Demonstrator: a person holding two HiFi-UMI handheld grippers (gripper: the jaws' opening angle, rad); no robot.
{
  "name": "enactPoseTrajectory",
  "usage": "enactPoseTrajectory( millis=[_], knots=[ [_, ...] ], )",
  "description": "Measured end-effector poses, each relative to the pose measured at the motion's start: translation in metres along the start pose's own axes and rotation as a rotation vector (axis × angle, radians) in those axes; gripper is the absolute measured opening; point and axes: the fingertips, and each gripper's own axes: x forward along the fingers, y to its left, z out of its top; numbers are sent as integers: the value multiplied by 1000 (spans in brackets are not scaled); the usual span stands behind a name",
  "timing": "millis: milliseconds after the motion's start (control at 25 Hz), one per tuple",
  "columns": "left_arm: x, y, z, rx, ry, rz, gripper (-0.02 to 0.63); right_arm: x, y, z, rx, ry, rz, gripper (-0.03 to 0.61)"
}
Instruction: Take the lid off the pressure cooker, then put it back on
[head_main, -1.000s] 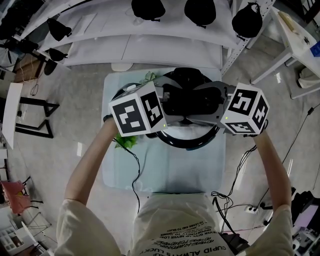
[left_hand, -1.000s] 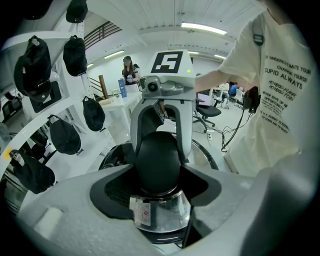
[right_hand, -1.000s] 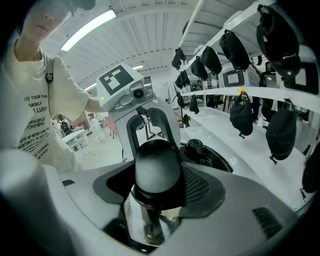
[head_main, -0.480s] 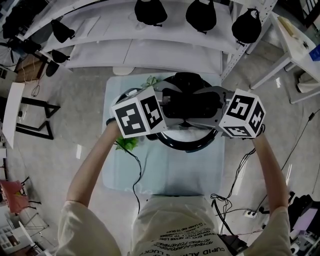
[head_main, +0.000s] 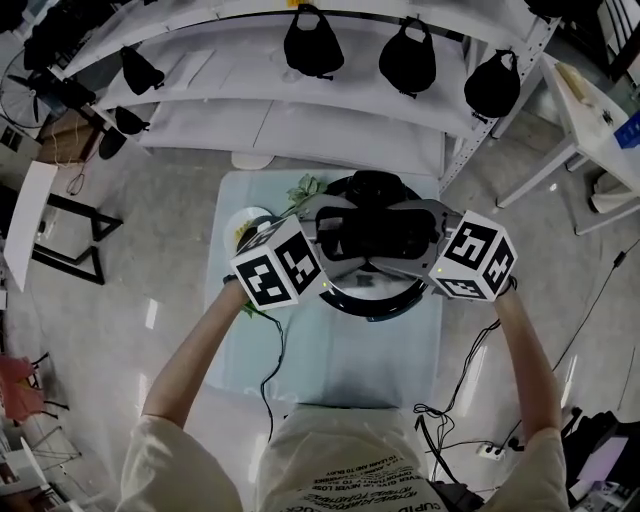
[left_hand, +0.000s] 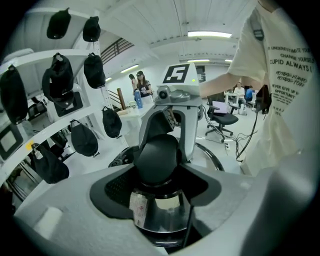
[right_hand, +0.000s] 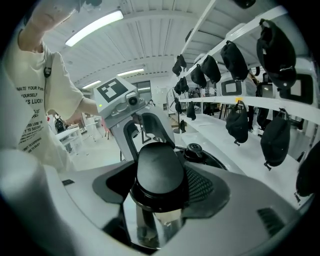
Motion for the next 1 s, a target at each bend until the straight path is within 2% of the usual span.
enactPoseTrajectory(
  millis=[200, 440, 640, 840, 1000],
  knots=[
    [-6, 5, 0, -44, -62, 137, 278, -3, -4, 3, -20, -28, -64, 298],
    [-13, 7, -3, -129, -144, 276, 278, -9, -4, 1, 30, -114, -118, 314],
    [-26, 5, -3, -226, -205, 345, 278, -22, -6, 5, 66, -202, -201, 316],
    [-37, -4, 0, -282, -254, 415, 278, -44, -8, 9, 87, -275, -318, 314],
    [-51, -13, 7, -329, -296, 483, 276, -55, 7, 10, 73, -291, -318, 313]
  ],
)
